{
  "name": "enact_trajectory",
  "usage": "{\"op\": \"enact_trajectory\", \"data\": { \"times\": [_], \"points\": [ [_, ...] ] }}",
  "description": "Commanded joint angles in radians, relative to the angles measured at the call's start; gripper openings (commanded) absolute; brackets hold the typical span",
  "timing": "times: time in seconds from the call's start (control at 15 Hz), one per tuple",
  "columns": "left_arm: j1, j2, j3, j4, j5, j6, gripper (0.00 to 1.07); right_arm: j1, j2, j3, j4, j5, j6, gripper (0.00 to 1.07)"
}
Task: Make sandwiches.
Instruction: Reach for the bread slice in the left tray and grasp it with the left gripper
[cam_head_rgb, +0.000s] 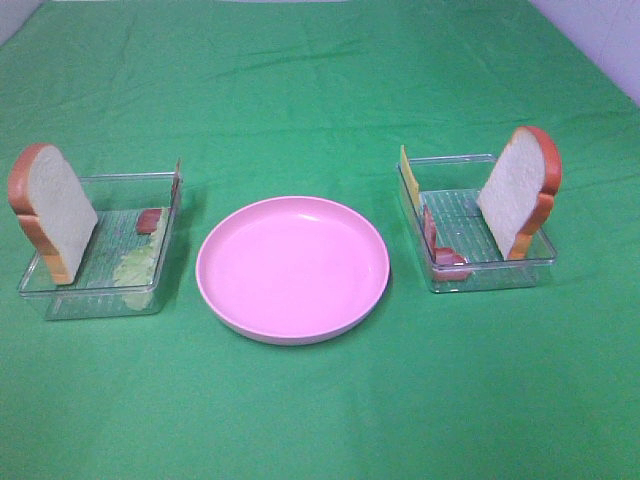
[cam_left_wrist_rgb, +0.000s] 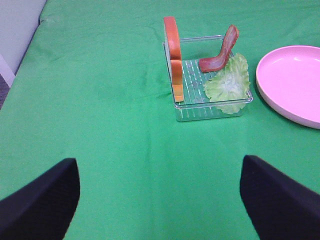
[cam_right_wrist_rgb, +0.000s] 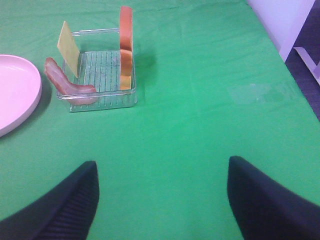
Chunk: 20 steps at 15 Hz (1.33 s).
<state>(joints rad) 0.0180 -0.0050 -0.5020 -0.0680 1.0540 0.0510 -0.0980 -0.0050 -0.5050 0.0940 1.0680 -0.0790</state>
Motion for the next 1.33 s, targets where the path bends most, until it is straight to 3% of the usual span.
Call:
{"op": "enact_trajectory", "data": {
  "times": [0.07, 0.53, 0.73, 1.0, 1.13, 1.2, 1.33],
  "points": [
    [0.004, -0.022, 0.003, -0.006, -0.009, 0.004, 0.83, -0.004, -0.009, -0.002, -0.003, -0.01, -0.004, 0.69],
    [0.004, -0.018, 0.003, -0.006, -0.01, 0.004, 0.83, -0.004, -0.009, -0.002, -0.003, -0.01, -0.004, 0.69],
    [0.004, 0.057, -0.029, -0.011, -0.088, 0.004, 0.83, -0.004, -0.009, -0.002, -0.003, -0.01, -0.004, 0.69],
    [0.004, 0.311, -0.064, -0.049, -0.23, 0.004, 0.83, -0.004, -0.009, -0.002, -0.003, -0.01, -0.004, 0.69],
    [0.004, 0.562, -0.141, -0.054, -0.285, 0.004, 0.83, -0.004, -0.009, -0.002, -0.003, -0.01, -0.004, 0.69],
    [0.004, 0.609, -0.162, -0.054, -0.285, 0.004, 0.83, -0.004, -0.009, -0.002, -0.003, -0.01, -0.004, 0.69],
    [0.004, 0.847, -0.277, -0.056, -0.271, 0.004, 0.83, -0.004, -0.009, -0.002, -0.003, -0.01, -0.004, 0.69]
  ]
}}
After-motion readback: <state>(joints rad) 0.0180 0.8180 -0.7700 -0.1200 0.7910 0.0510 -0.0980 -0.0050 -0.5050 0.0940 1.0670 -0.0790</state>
